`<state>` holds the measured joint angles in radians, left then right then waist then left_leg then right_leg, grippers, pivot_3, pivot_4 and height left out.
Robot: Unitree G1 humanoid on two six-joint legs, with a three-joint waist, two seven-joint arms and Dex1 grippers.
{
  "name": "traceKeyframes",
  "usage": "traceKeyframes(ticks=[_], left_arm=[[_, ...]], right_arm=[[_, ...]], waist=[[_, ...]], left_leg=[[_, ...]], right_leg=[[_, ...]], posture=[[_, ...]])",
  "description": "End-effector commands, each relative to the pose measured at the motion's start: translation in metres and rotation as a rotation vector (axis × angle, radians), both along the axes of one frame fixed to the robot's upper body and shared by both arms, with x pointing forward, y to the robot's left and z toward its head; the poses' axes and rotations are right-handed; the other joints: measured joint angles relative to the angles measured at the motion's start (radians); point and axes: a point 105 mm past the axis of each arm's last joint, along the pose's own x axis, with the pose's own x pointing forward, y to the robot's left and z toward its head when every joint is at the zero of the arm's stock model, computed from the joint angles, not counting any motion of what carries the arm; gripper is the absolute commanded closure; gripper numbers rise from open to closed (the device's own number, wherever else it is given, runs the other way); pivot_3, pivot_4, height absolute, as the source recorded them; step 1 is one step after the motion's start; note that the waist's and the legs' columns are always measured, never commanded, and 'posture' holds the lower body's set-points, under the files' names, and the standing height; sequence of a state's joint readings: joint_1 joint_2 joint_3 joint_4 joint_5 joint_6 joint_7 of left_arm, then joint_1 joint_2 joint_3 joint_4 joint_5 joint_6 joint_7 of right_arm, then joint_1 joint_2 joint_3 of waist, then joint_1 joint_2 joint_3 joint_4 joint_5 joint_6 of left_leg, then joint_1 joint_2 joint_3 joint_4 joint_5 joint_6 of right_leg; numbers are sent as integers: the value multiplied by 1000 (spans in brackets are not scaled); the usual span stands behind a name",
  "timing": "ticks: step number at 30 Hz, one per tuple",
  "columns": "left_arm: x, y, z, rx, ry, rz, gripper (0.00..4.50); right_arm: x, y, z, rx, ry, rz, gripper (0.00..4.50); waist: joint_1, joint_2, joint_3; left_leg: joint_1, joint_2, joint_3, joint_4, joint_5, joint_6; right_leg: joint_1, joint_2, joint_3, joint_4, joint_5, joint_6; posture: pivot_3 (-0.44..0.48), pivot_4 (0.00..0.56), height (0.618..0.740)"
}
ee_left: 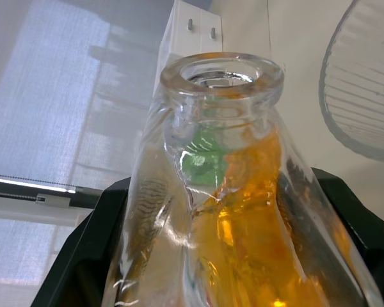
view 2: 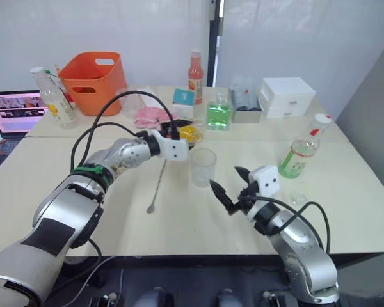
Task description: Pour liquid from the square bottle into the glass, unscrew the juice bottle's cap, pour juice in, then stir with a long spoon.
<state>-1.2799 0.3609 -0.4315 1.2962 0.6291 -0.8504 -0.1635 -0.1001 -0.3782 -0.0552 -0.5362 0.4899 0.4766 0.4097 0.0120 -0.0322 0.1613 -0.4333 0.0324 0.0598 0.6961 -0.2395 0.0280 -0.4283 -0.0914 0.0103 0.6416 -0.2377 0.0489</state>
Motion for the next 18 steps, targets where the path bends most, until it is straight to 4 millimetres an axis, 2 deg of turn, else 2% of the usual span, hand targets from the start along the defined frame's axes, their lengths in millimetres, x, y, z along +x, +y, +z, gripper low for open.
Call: traceKeyframes(ticks=[1, 6, 18], left_arm=[[-5, -13, 44, -62, -154, -55, 1682], [-7, -20, 42, 17, -270, -70, 1682], [-7, -22, 42, 90, -399, -68, 1682]], right_arm=[[-5, 1, 13, 4, -56, 0, 0], [-5, 2, 17, 16, -66, -4, 0], [-4, 2, 20, 28, -66, -7, 0]], waist=[[0, 0, 0], [1, 0, 0], [0, 0, 0]], left_leg=[[0, 0, 0, 0, 0, 0], [0, 0, 0, 0, 0, 0], [0, 0, 0, 0, 0, 0]], right_leg=[[0, 0, 0, 0, 0, 0], [0, 0, 0, 0, 0, 0], [0, 0, 0, 0, 0, 0]], posture=[[0, 150, 715], [0, 150, 715], [0, 150, 715]])
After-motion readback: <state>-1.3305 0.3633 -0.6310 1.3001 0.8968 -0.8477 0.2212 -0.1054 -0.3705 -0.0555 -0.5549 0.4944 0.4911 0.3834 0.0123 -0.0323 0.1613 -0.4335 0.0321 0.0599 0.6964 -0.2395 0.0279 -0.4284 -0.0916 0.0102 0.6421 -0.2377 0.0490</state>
